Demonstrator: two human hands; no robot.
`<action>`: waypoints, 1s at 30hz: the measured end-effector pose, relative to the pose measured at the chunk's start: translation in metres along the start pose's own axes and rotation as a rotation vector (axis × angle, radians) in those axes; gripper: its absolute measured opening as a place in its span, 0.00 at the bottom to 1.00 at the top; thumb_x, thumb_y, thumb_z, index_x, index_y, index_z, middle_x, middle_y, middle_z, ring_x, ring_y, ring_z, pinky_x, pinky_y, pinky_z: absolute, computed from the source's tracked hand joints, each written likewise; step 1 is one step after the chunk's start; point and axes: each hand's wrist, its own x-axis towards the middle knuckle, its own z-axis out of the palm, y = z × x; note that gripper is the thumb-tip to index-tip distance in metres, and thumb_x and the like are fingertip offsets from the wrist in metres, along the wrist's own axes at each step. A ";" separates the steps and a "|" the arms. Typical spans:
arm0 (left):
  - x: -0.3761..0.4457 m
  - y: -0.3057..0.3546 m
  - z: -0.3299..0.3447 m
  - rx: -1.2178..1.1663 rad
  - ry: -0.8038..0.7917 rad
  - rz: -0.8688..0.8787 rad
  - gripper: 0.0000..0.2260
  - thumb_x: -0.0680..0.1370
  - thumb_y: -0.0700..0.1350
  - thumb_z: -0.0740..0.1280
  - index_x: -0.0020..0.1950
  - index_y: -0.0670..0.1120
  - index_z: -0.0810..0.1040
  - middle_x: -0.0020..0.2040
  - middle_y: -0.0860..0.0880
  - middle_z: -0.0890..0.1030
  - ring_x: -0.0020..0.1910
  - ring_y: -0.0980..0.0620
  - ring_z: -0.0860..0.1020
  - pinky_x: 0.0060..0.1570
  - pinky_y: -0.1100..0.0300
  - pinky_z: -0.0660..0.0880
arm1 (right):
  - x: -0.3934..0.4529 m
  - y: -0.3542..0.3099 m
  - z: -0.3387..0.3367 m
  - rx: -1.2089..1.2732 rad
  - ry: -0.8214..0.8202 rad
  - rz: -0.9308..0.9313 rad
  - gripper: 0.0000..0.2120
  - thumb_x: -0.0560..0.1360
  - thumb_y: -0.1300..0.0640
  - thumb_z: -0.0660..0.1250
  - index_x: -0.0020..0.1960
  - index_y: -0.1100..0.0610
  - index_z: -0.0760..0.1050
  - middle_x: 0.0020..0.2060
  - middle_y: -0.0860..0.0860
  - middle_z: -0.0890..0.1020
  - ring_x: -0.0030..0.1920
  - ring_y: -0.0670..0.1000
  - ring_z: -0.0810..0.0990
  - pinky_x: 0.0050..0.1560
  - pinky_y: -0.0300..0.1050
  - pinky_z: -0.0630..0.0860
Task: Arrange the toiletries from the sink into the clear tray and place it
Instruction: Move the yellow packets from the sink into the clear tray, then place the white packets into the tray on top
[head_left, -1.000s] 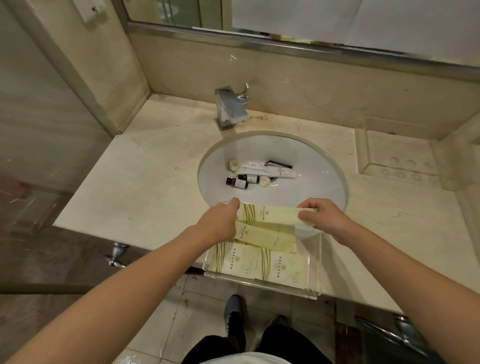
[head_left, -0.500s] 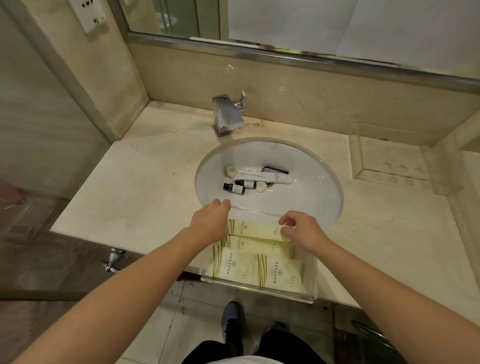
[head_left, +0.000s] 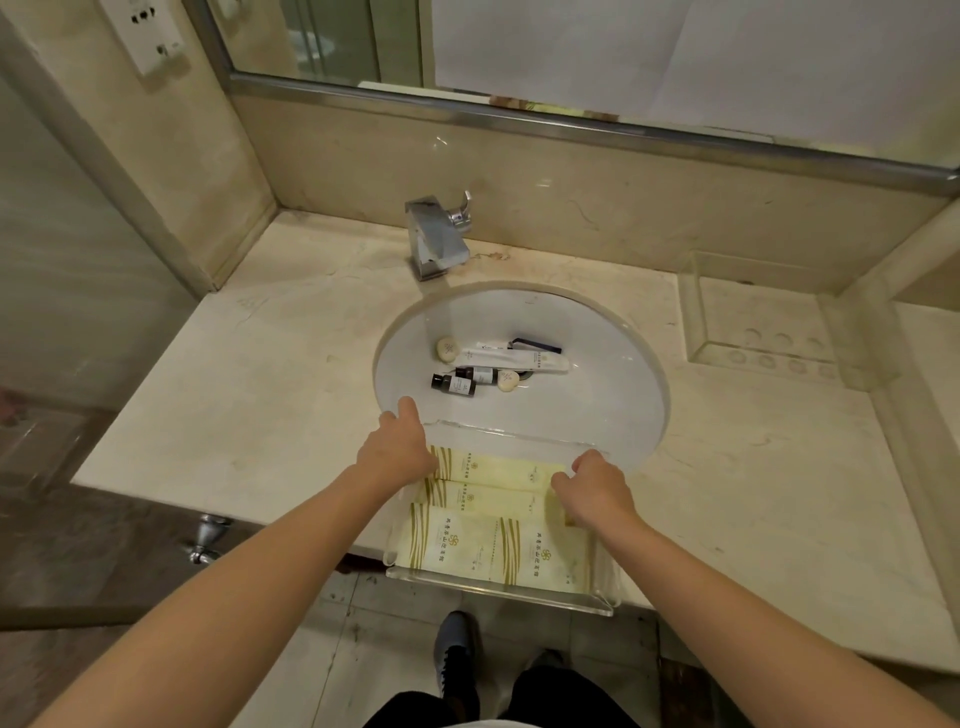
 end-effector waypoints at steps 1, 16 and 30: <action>0.001 0.000 0.000 -0.016 -0.016 -0.011 0.25 0.72 0.45 0.71 0.62 0.45 0.61 0.56 0.42 0.71 0.50 0.40 0.77 0.47 0.51 0.77 | 0.000 -0.002 0.001 0.030 -0.024 0.006 0.14 0.76 0.55 0.60 0.59 0.60 0.68 0.47 0.54 0.76 0.43 0.54 0.75 0.40 0.45 0.72; 0.009 -0.002 0.005 0.060 -0.151 0.026 0.32 0.69 0.50 0.74 0.65 0.46 0.60 0.54 0.44 0.73 0.51 0.44 0.78 0.50 0.51 0.79 | -0.004 -0.007 0.001 0.176 -0.126 0.057 0.11 0.75 0.55 0.62 0.54 0.58 0.66 0.43 0.51 0.74 0.47 0.56 0.81 0.53 0.57 0.80; 0.038 0.007 -0.025 0.016 -0.099 0.057 0.37 0.70 0.62 0.70 0.71 0.45 0.61 0.69 0.42 0.64 0.61 0.42 0.74 0.58 0.49 0.74 | 0.007 -0.019 -0.017 -0.424 0.029 -0.134 0.12 0.76 0.52 0.58 0.55 0.56 0.73 0.50 0.53 0.79 0.43 0.53 0.73 0.41 0.44 0.71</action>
